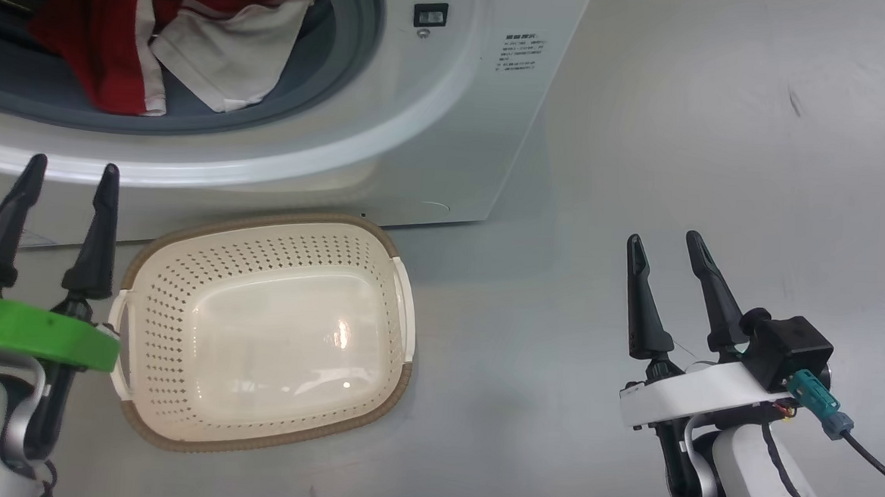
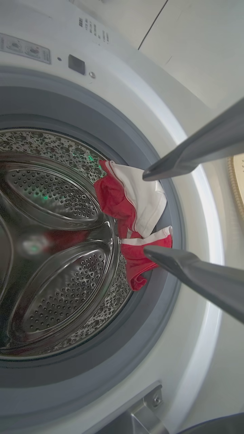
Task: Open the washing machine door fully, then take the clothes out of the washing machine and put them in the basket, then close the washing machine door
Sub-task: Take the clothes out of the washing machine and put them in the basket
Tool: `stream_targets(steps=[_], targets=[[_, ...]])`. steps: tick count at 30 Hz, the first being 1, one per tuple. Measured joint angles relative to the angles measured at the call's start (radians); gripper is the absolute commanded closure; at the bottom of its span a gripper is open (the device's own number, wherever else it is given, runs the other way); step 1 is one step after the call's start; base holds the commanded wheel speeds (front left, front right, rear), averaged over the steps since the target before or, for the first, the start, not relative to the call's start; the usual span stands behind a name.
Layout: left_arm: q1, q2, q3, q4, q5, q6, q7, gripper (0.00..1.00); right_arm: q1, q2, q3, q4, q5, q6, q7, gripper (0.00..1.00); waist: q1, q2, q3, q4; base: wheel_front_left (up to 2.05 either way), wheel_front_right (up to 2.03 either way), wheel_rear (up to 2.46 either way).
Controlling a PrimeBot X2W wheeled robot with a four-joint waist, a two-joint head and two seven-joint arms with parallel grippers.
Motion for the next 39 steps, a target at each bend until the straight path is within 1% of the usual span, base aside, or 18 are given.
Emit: stream_targets(steps=[4, 9, 11, 12, 16, 17, 21, 26, 29, 34, 36, 39], targets=[[-0.050, 0.026, 0.030, 0.018, -0.019, 0.003, 0.044, 0.00, -0.023, 0.000, 0.021, -0.018, 0.026, -0.015, 0.000, 0.00, 0.0000, 0.0000, 0.039, -0.036, 0.00, 0.00, 0.00], [-0.108, 0.051, 0.043, 0.035, -0.039, 0.006, 0.095, 0.00, -0.037, 0.000, 0.044, -0.030, 0.050, -0.017, 0.000, 0.00, 0.0000, 0.0000, 0.077, -0.076, 0.00, 0.00, 0.00], [-0.143, 0.059, 0.049, 0.047, -0.048, 0.006, 0.118, 0.00, -0.038, 0.000, 0.054, -0.032, 0.057, -0.026, 0.000, 0.00, 0.0001, 0.0000, 0.095, -0.095, 0.00, 0.00, 0.00], [-0.159, 0.062, 0.049, 0.053, -0.052, 0.006, 0.133, 0.00, -0.041, 0.000, 0.056, -0.033, 0.059, -0.032, 0.000, 0.00, 0.0001, 0.0000, 0.104, -0.104, 0.00, 0.00, 0.00], [-0.219, 0.085, 0.040, 0.076, -0.053, 0.006, 0.187, 0.00, -0.059, 0.000, 0.063, -0.044, 0.067, -0.036, 0.000, 0.00, 0.0001, 0.0000, 0.138, -0.138, 0.00, 0.00, 0.00], [-0.236, 0.086, 0.037, 0.084, -0.053, 0.006, 0.200, 0.00, -0.061, 0.000, 0.064, -0.046, 0.067, -0.043, 0.000, 0.00, 0.0001, 0.0000, 0.146, -0.146, 0.00, 0.00, 0.00], [-0.302, 0.089, 0.027, 0.124, -0.063, 0.006, 0.251, 0.00, -0.076, 0.000, 0.075, -0.051, 0.074, -0.051, 0.000, 0.00, 0.0001, 0.0000, 0.173, -0.173, 0.00, 0.00, 0.00], [-0.366, 0.104, 0.020, 0.175, -0.062, 0.014, 0.306, 0.00, -0.088, 0.001, 0.097, -0.057, 0.084, -0.053, 0.000, 0.00, 0.0001, 0.0000, 0.198, -0.199, 0.00, 0.00, 0.00], [-0.408, 0.116, 0.004, 0.198, -0.049, 0.015, 0.341, 0.00, -0.099, 0.001, 0.100, -0.064, 0.089, -0.069, 0.000, 0.00, 0.0001, 0.0000, 0.211, -0.211, 0.00, 0.00, 0.00], [-0.470, 0.126, -0.011, 0.237, -0.033, 0.015, 0.389, 0.00, -0.104, 0.001, 0.104, -0.068, 0.102, -0.078, 0.000, 0.00, 0.0001, 0.0000, 0.234, -0.227, 0.00, 0.00, 0.00], [-0.495, 0.130, -0.017, 0.258, -0.030, 0.024, 0.406, 0.00, -0.109, 0.001, 0.104, -0.070, 0.102, -0.079, 0.000, 0.00, 0.0001, 0.0000, 0.242, -0.232, 0.00, 0.00, 0.00], [-0.523, 0.142, -0.032, 0.298, 0.004, 0.040, 0.422, 0.00, -0.114, 0.002, 0.104, -0.073, 0.108, -0.086, 0.000, 0.00, 0.0001, 0.0000, 0.252, -0.236, 0.00, 0.00, 0.00]])
